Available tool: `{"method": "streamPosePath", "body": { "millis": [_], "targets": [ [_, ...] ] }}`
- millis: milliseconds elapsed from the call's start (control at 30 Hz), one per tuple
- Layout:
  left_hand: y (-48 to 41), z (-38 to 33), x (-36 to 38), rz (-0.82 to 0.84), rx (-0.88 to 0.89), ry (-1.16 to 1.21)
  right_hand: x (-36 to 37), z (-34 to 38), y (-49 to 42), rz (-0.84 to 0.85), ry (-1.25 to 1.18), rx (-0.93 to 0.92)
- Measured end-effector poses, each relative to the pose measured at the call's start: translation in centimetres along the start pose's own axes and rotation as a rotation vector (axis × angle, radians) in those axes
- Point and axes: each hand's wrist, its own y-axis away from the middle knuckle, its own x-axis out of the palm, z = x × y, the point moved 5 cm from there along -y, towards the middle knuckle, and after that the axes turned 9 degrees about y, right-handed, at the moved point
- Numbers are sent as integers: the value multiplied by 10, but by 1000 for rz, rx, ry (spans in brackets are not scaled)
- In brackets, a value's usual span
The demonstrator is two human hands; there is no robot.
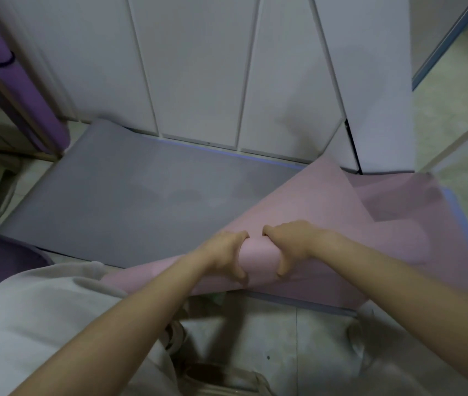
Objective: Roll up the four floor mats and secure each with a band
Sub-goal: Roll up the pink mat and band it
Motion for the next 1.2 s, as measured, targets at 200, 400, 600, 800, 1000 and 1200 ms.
{"method": "streamPosePath", "body": {
  "millis": [200, 400, 600, 800, 1000, 1200],
  "targets": [
    [-7, 1, -5, 191, 28, 85, 3, 22, 23, -311, 254, 112],
    [2, 8, 5, 111, 16, 90, 7, 19, 11, -275, 90, 109],
    [15, 8, 11, -135, 35, -12, -5, 10, -2, -85, 30, 71],
    [23, 0, 26, -219, 53, -109, -5, 5, -5, 160, -106, 25],
    [12, -1, 15, -130, 31, -87, 0, 8, 3, 118, -72, 25],
    [-6, -6, -3, 84, 10, -33, -3, 23, 20, -170, 323, 38]
  ]
}}
